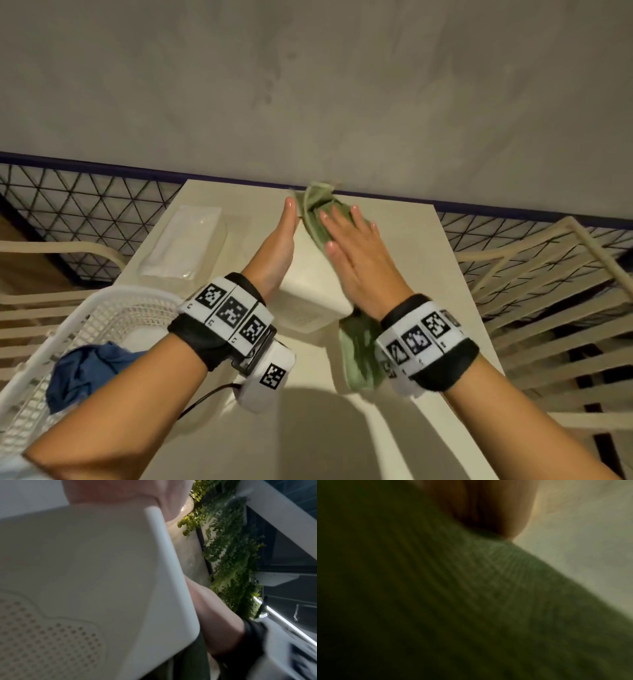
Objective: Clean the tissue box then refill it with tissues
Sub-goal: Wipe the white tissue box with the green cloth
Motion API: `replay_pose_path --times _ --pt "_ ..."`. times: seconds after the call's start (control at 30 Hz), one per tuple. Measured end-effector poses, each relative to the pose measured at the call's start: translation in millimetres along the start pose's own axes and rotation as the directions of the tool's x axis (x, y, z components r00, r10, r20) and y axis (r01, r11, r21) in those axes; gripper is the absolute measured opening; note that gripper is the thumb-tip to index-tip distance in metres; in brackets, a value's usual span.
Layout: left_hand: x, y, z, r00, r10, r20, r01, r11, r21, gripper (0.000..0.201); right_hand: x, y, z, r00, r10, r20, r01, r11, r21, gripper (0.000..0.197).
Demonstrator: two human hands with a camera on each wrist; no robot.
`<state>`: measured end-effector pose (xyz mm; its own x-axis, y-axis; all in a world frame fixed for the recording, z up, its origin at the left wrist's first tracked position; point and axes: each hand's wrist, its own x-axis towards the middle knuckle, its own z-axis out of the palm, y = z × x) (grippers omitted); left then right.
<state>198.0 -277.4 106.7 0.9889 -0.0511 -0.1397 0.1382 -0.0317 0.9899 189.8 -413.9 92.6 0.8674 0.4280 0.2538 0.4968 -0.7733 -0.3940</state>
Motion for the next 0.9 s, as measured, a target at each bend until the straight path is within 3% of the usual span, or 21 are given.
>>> replay_pose_path --times 0.13,0.23,0.3,0.4,0.5,0.6,0.63,0.7,0.73,0.8,0.9 --pt "-2.1 4.6 0.1 0.999 0.044 0.026 -0.043 0.999 -0.03 0.054 -13.2 -20.0 13.3 0.986 -0.123 0.112 0.13 0.99 -0.054 0.049" --pt "-3.4 1.8 2.6 0.997 0.079 -0.001 -0.078 0.993 0.084 0.054 7.6 -1.0 10.6 0.997 -0.024 -0.075 0.027 0.999 0.033 0.048" --pt "-5.6 1.1 2.3 0.995 0.09 -0.04 -0.084 0.986 0.141 0.053 17.4 9.2 10.3 0.98 0.079 -0.182 -0.036 0.972 0.23 0.047" --pt "-7.1 -2.5 -1.9 0.995 0.087 -0.055 -0.083 0.994 0.076 0.04 19.8 15.2 3.9 0.943 0.298 -0.146 -0.159 0.793 0.588 0.039" --pt "-4.3 -1.0 -5.3 0.992 0.126 -0.031 -0.126 0.992 0.003 0.022 23.3 14.9 -10.5 0.894 0.447 -0.029 -0.253 0.558 0.79 0.033" --pt "4.6 7.9 -11.9 0.987 0.098 0.13 -0.086 0.992 -0.097 0.024 28.8 16.6 -23.5 0.827 0.562 0.029 -0.247 0.316 0.916 0.031" --pt "8.2 11.2 -15.5 0.982 0.052 0.18 -0.029 0.991 -0.13 0.025 28.3 16.2 -25.3 0.819 0.574 0.013 -0.234 0.313 0.92 0.03" --pt "11.3 17.4 -19.9 0.978 -0.067 0.197 0.11 0.969 -0.22 0.022 22.4 10.3 -22.1 0.857 0.513 -0.055 -0.239 0.49 0.838 0.035" --pt "13.2 17.3 -20.6 0.976 -0.119 0.184 0.169 0.943 -0.286 0.031 17.7 6.1 -16.9 0.889 0.449 -0.084 -0.229 0.596 0.77 0.038" --pt "19.3 5.8 -20.1 0.968 -0.218 0.126 0.248 0.907 -0.34 0.056 8.2 -2.2 -5.1 0.933 0.339 -0.125 -0.171 0.719 0.674 0.041" --pt "20.4 -11.5 -18.8 0.958 -0.284 0.036 0.277 0.887 -0.368 0.044 1.0 -4.5 8.1 0.957 0.198 -0.213 -0.064 0.857 0.511 0.037"
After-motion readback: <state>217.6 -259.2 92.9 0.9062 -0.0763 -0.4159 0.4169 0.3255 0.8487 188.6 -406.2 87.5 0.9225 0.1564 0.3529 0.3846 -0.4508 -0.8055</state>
